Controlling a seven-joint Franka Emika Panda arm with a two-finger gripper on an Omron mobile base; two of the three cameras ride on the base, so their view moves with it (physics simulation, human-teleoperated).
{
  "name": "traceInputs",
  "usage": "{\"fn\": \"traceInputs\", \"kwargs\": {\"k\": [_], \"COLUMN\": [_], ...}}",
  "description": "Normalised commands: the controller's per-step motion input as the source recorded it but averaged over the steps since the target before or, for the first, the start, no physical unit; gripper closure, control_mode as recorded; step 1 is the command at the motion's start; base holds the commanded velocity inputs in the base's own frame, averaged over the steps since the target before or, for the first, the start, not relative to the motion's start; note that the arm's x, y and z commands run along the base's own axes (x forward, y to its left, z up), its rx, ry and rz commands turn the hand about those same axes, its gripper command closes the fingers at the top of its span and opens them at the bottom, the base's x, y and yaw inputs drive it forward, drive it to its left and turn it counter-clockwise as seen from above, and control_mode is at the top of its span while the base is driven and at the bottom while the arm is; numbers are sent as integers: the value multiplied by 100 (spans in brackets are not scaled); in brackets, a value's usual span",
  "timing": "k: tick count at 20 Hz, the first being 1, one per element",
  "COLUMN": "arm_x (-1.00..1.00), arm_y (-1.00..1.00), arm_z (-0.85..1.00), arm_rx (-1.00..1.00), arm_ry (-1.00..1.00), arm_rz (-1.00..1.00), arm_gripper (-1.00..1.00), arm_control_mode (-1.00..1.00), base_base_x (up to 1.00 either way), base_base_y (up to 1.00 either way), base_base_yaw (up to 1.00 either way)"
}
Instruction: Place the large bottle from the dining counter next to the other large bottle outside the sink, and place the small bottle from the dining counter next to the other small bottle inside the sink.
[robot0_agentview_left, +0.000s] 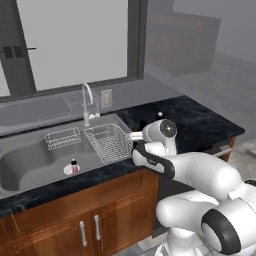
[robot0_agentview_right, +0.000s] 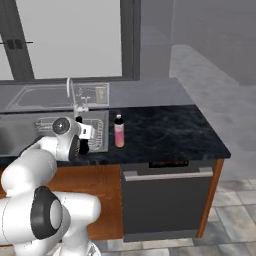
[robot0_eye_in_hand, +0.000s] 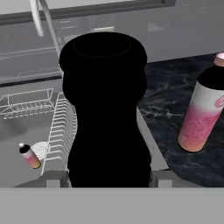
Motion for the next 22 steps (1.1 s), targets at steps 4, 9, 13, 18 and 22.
{"fn": "traceInputs", "kwargs": {"k": [4,9,13,18,22], "arm_x": [0,0,0,0,0], "arm_y": [0,0,0,0,0], "arm_z": [0,0,0,0,0], "arm_rx": [0,0,0,0,0], "arm_ry": [0,0,0,0,0], "arm_rz": [0,0,0,0,0], "arm_gripper": [100,100,100,100,100], "arm_control_mode": [100,100,100,100,100], "base_base_x": [0,4,6,9,21], "base_base_y": [23,24,22,24,25], "base_base_yaw": [-24,-21,-20,-18,-12]}}
